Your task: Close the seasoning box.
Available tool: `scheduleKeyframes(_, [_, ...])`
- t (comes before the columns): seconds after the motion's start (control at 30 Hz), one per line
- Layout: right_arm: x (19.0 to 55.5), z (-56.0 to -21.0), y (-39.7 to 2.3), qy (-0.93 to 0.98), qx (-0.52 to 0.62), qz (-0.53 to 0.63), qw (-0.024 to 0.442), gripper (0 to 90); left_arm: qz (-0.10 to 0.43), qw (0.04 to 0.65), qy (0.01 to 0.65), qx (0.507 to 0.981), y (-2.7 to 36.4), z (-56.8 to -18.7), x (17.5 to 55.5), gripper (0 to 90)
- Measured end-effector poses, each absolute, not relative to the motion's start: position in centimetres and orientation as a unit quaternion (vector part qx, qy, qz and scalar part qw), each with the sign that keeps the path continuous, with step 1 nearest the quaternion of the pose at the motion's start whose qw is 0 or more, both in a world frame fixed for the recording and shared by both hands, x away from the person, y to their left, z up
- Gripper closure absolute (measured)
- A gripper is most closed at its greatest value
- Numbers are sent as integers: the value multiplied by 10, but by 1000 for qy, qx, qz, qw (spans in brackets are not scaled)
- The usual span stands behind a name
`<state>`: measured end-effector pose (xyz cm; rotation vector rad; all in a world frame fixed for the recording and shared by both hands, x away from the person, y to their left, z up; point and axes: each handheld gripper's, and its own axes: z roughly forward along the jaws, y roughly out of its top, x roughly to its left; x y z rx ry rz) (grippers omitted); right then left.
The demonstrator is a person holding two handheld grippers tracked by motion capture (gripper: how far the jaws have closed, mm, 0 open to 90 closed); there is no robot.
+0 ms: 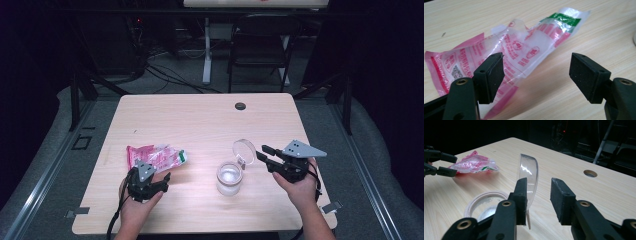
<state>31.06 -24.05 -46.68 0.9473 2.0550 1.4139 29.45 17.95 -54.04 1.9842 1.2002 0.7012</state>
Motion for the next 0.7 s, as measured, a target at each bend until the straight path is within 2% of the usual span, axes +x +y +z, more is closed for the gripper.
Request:
scheduleKeyframes(0.27, [314, -466, -242, 745, 348, 520, 233, 761, 269, 350, 456, 773, 174, -542, 291, 292])
scheduleKeyframes(0.47, [321, -474, -247, 736, 370, 506, 256, 900, 269, 357, 456, 770, 173, -540, 290, 301])
scheduleKeyframes(0.7, [343, -497, -246, 739, 406, 485, 232, 900, 274, 361, 461, 763, 178, -537, 288, 307])
